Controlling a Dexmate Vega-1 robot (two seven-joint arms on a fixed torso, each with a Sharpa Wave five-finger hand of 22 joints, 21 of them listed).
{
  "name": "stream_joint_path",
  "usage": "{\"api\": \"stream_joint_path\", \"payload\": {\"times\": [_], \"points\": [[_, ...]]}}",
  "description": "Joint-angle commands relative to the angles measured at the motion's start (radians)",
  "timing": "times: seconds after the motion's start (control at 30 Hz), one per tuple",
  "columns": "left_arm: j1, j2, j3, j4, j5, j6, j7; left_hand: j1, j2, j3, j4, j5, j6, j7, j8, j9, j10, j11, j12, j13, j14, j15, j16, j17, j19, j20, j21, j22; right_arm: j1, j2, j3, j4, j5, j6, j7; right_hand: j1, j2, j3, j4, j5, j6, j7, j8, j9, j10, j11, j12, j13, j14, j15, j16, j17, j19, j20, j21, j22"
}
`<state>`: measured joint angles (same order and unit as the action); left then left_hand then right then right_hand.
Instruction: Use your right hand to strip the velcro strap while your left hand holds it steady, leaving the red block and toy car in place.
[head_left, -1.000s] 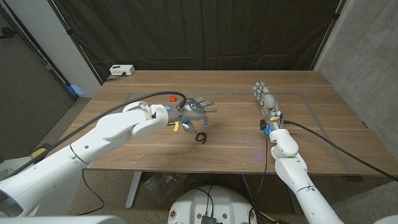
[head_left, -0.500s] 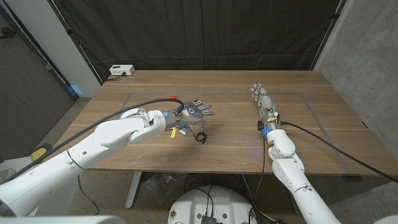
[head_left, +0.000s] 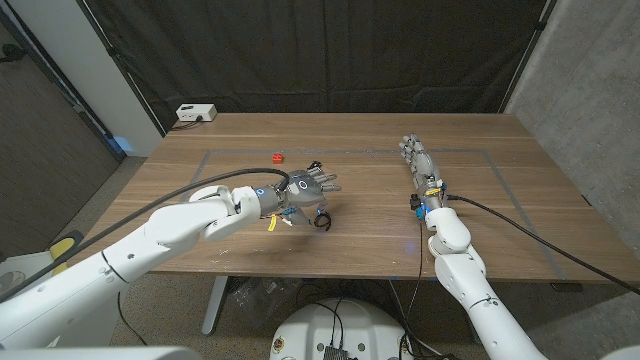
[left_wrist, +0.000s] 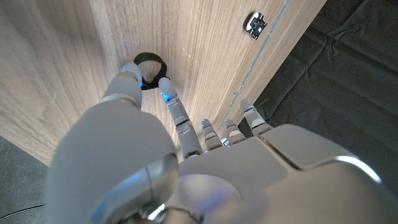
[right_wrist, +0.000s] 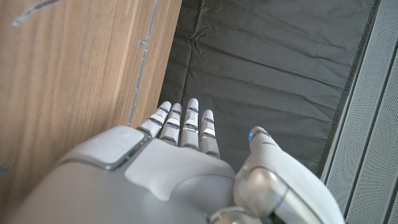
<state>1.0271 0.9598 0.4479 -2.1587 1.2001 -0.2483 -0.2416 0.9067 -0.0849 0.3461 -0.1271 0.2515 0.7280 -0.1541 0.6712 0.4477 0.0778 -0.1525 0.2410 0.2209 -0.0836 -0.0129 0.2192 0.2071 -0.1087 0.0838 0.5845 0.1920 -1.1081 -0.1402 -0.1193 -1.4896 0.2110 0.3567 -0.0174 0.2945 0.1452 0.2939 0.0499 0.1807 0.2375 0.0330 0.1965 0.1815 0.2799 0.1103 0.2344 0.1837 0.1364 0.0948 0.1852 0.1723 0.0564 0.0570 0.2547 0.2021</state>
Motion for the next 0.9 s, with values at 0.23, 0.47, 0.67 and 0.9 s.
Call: {"api": "stream_joint_path", "payload": {"times": [0.23,0.47,0.67,0.9], "points": [[-0.005,0.004,0.009,0.066,0.011,-0.017,0.089,0.015,-0.009,-0.012,-0.001,0.011,0.040,-0.007,0.044,0.026,0.046,-0.025,0.016,0.001,0.028,-0.015,0.013,0.003,0.013,-0.001,0.009,0.002,0.012,0.011,-0.006,0.026,-0.006,0.005,-0.003,-0.011,-0.003,0.007,0.005,-0.002,0.020,0.002,0.003,0.004,0.013,0.005,0.002,0.004,0.008,0.001,-0.003,0.002,0.007,0.005,-0.001,0.006],[-0.025,-0.009,0.027,0.108,0.006,-0.032,0.133,0.003,-0.021,-0.028,0.004,0.012,0.021,-0.001,0.047,0.031,0.056,-0.025,0.015,0.000,0.040,-0.021,0.015,0.003,0.021,-0.002,0.011,0.002,0.025,0.014,-0.005,0.045,-0.004,0.011,0.003,-0.014,-0.004,0.007,0.006,-0.003,0.027,0.004,0.004,0.003,0.024,0.011,0.005,0.004,0.011,0.004,-0.002,0.002,0.008,0.011,-0.001,0.006],[-0.042,-0.014,0.043,0.118,0.006,-0.041,0.133,0.005,-0.015,-0.038,0.009,0.018,-0.076,-0.041,0.009,0.019,0.044,-0.023,0.003,-0.002,0.047,-0.026,0.012,0.003,0.033,0.003,0.011,-0.001,0.038,0.019,-0.003,0.064,0.005,0.024,0.016,-0.023,-0.006,0.005,0.012,-0.004,0.048,0.000,0.010,0.003,0.035,0.015,0.007,0.004,0.012,0.007,-0.001,0.003,0.008,0.014,-0.002,0.006],[-0.061,-0.020,0.058,0.138,-0.011,-0.056,0.124,0.010,-0.013,-0.039,0.008,0.020,-0.086,-0.060,0.003,0.013,0.044,-0.029,0.001,-0.003,0.041,-0.033,0.007,0.003,0.037,0.003,0.010,-0.002,0.044,0.024,0.002,0.079,0.006,0.030,0.016,-0.028,-0.007,0.004,0.015,-0.004,0.052,0.000,0.009,0.003,0.039,0.016,0.008,0.004,0.013,0.006,-0.001,0.004,0.007,0.015,-0.003,0.006]]}}
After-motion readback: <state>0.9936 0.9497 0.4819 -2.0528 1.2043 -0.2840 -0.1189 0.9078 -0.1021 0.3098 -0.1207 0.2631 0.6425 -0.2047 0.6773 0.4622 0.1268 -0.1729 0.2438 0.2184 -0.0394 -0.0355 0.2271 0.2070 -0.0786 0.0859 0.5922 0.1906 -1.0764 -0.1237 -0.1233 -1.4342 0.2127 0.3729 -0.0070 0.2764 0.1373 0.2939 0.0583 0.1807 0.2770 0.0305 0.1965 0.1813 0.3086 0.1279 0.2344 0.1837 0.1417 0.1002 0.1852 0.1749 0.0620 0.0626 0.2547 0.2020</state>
